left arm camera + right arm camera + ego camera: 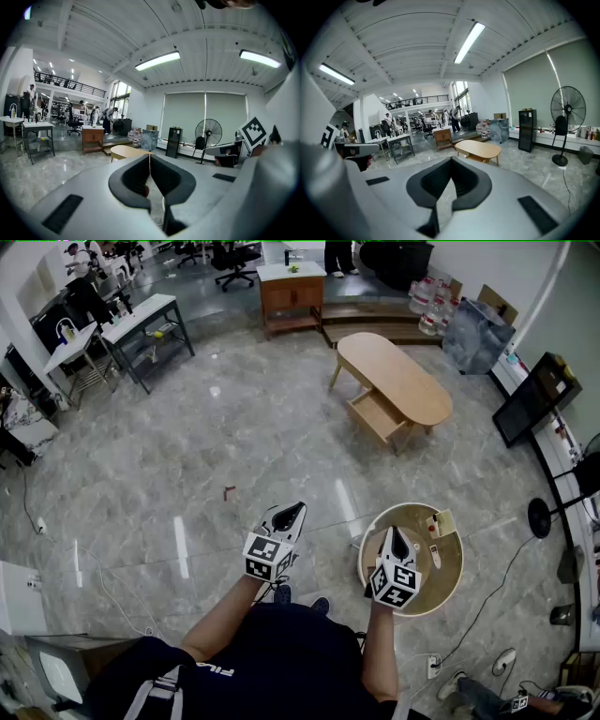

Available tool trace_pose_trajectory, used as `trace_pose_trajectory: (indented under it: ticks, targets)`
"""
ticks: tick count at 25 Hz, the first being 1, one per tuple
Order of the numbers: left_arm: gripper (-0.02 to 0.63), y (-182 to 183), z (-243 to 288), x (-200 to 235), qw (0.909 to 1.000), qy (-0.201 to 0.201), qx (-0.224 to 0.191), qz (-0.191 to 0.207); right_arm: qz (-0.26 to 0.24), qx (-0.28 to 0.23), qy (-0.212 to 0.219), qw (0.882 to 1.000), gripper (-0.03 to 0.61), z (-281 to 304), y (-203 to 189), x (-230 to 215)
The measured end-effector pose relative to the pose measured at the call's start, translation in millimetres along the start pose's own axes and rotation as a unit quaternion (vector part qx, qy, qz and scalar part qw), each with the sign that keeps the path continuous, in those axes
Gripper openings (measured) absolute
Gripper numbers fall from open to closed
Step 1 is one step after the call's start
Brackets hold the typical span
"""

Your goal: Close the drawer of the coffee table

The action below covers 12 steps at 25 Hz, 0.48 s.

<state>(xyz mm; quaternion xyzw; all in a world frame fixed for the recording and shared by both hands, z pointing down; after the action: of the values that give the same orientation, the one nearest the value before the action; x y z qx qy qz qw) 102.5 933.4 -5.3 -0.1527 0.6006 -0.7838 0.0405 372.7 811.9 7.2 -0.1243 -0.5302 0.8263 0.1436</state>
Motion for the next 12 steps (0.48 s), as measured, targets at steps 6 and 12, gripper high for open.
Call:
trace_pose_trajectory:
  ticks: [6,12]
  targets:
    - [0.031,3.6,12.3,12.9,0.9999,0.007,-0.006,0.009,-0.006,-0.025,0.013,1.0,0.028,20.5,8.1,5.6]
    - [0.031,2.4,17.6,8.2,0.9999,0.009,-0.007,0.009,0.004,-0.044,0.017,0.999,0.028,20.6,10.7,-1.7]
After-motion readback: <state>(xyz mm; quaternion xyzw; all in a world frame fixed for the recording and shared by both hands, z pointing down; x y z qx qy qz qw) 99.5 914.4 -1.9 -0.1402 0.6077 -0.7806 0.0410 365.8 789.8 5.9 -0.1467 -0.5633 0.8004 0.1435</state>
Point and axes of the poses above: the fingertips, and each gripper's own axes: z forward along the fingers, x to its left, y out of its top, the point moved 10 cm from there along -z, backward along the fingers, and after that the axes turned 15 degrees about -y, right-handed, at the moved point
